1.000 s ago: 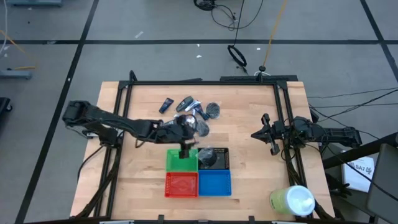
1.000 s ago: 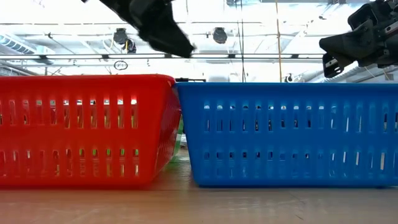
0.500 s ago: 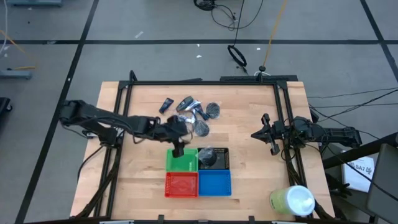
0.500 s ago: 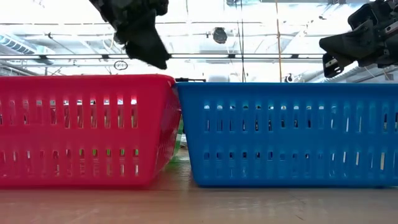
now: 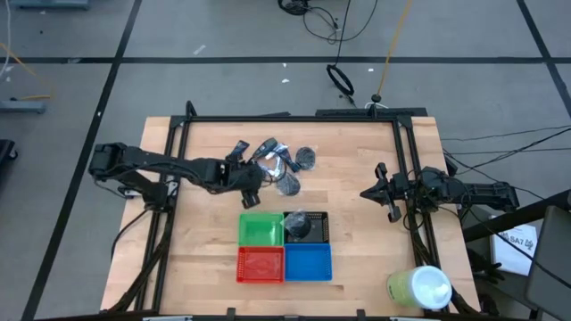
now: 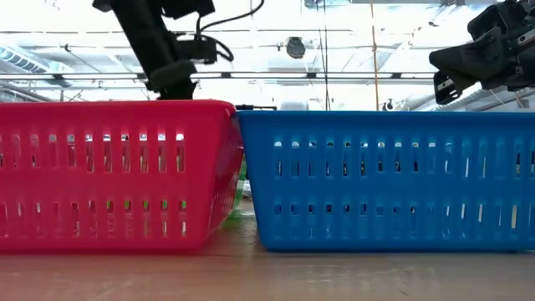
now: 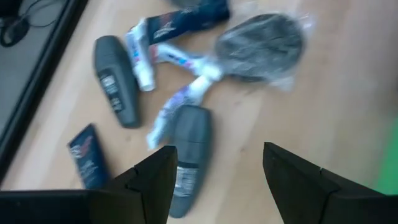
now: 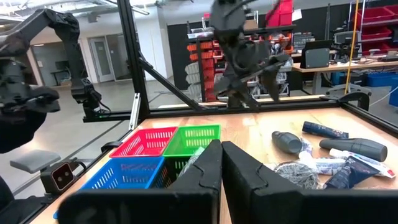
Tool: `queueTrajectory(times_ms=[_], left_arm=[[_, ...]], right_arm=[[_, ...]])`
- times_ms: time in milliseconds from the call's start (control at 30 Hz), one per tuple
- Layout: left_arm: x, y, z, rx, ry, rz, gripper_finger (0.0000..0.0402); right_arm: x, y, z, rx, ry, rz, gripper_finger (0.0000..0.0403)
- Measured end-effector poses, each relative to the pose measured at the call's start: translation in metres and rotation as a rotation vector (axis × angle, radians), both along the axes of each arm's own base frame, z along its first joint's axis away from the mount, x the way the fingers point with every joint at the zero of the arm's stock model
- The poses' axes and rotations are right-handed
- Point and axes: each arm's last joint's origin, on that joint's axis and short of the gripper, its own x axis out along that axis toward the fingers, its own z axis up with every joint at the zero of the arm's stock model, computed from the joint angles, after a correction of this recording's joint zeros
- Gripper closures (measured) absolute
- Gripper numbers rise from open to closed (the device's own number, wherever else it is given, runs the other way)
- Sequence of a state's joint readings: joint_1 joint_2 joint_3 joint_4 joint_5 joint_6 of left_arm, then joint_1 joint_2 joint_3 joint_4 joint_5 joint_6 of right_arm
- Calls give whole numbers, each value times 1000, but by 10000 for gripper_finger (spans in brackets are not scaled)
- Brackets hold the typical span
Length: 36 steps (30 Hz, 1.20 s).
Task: Pick & Place Travel size toiletries
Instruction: Put the bottom black deodorant into the green bin
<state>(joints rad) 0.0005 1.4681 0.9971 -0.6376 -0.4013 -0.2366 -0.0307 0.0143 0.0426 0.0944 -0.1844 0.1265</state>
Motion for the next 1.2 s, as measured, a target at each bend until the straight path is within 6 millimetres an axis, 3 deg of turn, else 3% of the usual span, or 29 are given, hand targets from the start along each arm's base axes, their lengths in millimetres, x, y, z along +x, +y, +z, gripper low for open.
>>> queueTrajectory(times_ms=[267,500,700,1200], left_arm=[[-8,36,-16,-93,55,-58,167],[-20,54,-35,-68,110,-112,167],[-25,59,-48,-141,69,-144,167],[-35,64,-75,-138,-39,-179,167]], right_arm=[[0,0,0,0,0,0,403],[0,0,0,0,0,0,403],[0,0,0,0,0,0,403],[0,0,0,0,0,0,403]])
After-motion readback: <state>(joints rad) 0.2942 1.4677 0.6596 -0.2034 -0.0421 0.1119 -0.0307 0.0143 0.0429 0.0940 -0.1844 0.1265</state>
